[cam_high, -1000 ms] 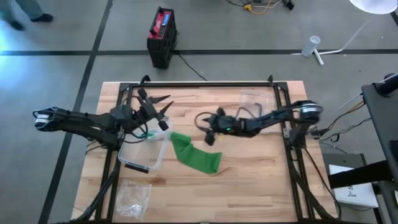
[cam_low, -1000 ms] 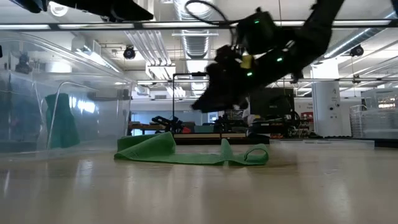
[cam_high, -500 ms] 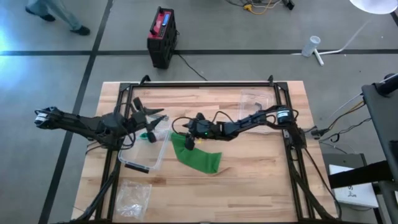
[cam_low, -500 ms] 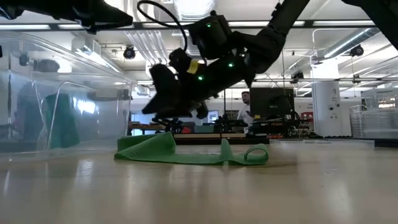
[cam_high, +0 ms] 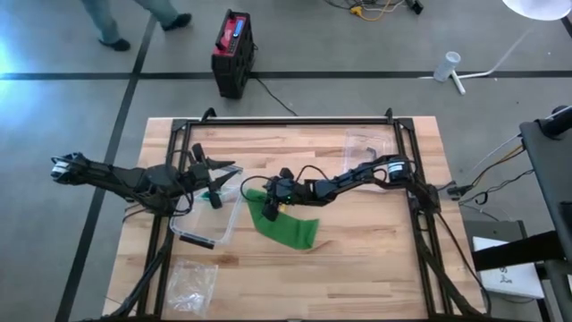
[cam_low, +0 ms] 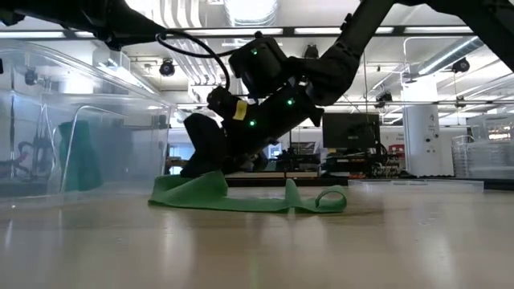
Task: Roll bandage
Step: Roll the dark green bandage
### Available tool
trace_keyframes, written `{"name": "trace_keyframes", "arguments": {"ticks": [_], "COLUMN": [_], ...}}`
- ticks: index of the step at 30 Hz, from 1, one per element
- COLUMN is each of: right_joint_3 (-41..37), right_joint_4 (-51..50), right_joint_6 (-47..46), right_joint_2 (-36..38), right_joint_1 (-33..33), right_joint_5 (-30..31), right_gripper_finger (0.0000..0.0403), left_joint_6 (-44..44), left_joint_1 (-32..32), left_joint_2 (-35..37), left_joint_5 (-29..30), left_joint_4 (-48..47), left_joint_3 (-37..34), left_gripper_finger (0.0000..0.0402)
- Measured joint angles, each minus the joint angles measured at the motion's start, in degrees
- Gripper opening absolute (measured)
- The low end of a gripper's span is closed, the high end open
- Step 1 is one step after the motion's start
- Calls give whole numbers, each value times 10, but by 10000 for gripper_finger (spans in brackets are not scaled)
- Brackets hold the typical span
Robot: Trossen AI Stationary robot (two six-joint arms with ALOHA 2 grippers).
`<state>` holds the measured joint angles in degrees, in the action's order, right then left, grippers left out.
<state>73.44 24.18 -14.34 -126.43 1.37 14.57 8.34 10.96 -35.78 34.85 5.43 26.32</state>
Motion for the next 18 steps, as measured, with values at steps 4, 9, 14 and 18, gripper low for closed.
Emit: {"name": "trace_keyframes", "arguments": {"ticks": [4,9,14,18], "right_joint_3": [-2,-2,-2,-1], "right_joint_4": [-7,-27,-134,-214], "right_joint_6": [3,17,84,126], "right_joint_2": [0,0,13,32], "right_joint_1": [0,-5,-15,-24], "right_joint_5": [-1,-26,12,62], "right_gripper_finger": [199,199,199,199], "left_joint_6": [1,5,16,16], "left_joint_1": [0,0,0,0], "left_joint_2": [-11,-29,-43,-50], "left_joint_5": [0,0,1,1], "left_joint_4": [1,16,17,24], "left_joint_3": [6,11,11,10], "left_gripper_finger": [116,116,116,116]}}
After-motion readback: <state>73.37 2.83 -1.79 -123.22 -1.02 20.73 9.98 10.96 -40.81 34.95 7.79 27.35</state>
